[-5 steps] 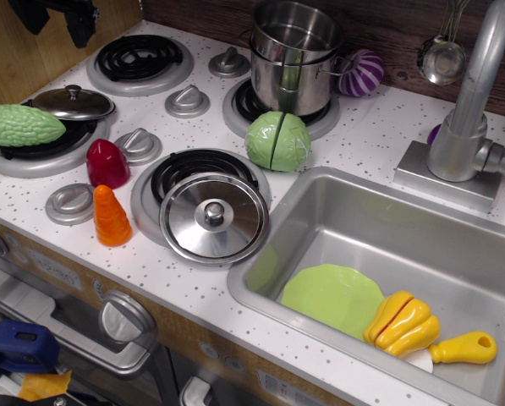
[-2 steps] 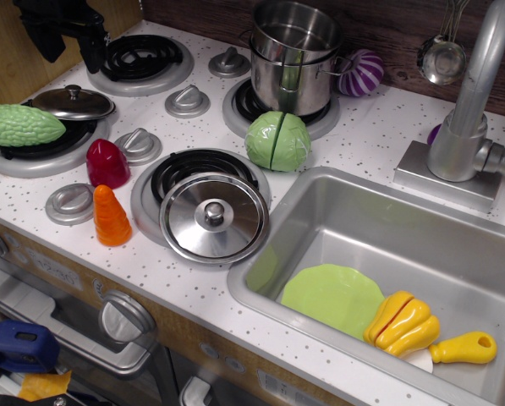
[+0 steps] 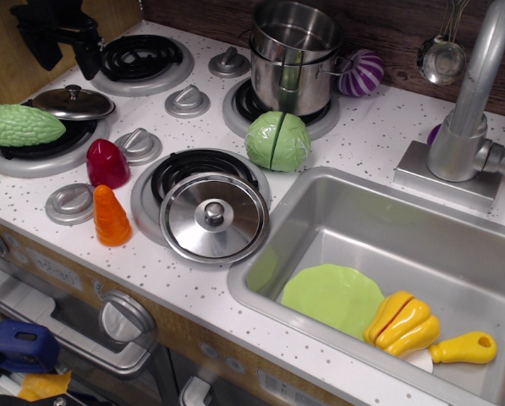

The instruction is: Put lid on stove

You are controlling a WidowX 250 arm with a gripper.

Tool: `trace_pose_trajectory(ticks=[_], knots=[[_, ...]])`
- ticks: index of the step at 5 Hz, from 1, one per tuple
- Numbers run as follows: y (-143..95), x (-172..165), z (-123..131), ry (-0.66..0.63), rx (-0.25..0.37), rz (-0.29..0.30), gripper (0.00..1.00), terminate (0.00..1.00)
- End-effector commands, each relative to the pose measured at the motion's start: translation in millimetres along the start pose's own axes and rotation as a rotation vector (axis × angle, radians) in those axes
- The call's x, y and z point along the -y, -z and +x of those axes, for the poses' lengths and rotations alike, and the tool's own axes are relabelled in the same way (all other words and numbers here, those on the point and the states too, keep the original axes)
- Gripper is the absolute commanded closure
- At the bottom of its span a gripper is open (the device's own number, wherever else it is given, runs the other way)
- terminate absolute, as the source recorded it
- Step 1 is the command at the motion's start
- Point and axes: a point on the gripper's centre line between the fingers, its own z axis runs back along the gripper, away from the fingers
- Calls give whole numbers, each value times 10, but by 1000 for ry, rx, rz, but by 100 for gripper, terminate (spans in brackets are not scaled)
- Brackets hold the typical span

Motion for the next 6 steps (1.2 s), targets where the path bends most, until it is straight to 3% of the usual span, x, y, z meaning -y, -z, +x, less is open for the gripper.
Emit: trace_pose_trajectory(ticks=[1, 3, 6], knots=[[-188, -102, 64, 5, 48, 36, 0, 0], [-100, -37, 73, 57, 90, 57, 0, 0], [-45, 11, 40, 79, 99, 99, 0, 0]])
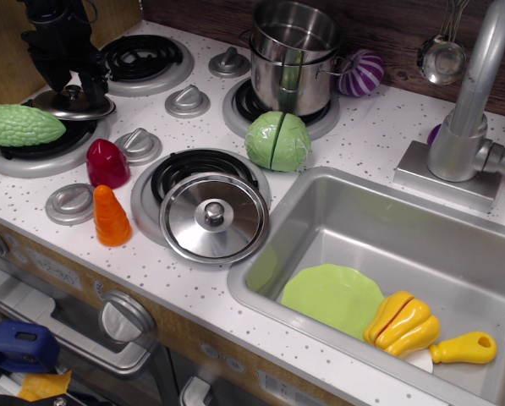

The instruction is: Put lid on stove

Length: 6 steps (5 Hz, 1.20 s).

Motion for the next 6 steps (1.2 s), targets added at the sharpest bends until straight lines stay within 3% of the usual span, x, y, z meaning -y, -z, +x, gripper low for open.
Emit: trace_pose_trajectory(ticks=[1, 4, 6], knots=[[-310, -66, 121, 5, 54, 48, 100, 0], [-339, -70, 134, 0, 61, 55, 100, 0], [-612, -131, 347, -4, 111, 145, 100, 0]])
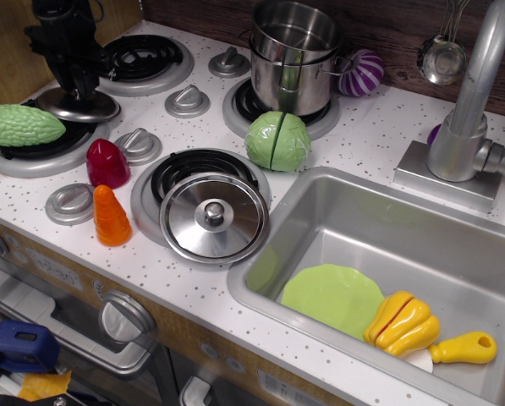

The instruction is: Put lid on stove

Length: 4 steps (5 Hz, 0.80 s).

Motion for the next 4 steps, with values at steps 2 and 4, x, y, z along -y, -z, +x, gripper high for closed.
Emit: trace_pose_trajectory(ticks=[2, 4], knots=[[-755, -295, 450, 0, 166, 152, 100, 0], [-634, -334, 648, -8, 332, 134, 100, 0]])
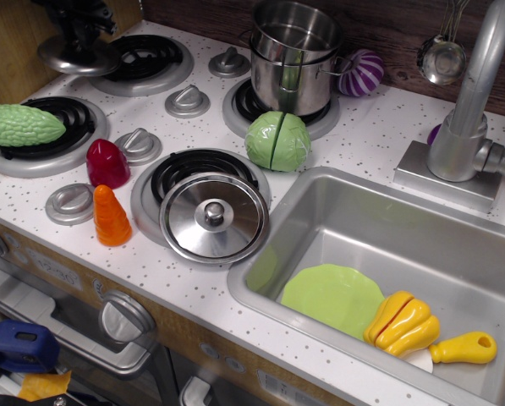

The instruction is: Put lid on stove

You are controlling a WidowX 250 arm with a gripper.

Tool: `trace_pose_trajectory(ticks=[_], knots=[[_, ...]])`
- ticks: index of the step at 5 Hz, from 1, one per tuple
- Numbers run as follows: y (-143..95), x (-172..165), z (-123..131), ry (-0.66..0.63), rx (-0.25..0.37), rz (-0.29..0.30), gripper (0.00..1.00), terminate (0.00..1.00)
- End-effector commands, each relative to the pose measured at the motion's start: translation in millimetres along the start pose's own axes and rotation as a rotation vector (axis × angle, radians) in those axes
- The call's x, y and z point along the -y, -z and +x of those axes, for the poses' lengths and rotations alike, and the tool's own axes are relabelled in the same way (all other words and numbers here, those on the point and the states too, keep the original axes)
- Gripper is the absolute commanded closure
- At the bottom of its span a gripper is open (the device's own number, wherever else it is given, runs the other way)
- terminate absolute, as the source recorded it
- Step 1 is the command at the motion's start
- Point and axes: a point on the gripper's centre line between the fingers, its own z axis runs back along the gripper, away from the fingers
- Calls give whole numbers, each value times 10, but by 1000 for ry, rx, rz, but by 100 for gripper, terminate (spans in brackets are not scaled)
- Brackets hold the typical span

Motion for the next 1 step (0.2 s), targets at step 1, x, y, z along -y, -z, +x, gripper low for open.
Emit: trace_pose_trajectory(ticks=[1], knots=[[-193, -158, 320, -11, 186, 31, 100, 100]])
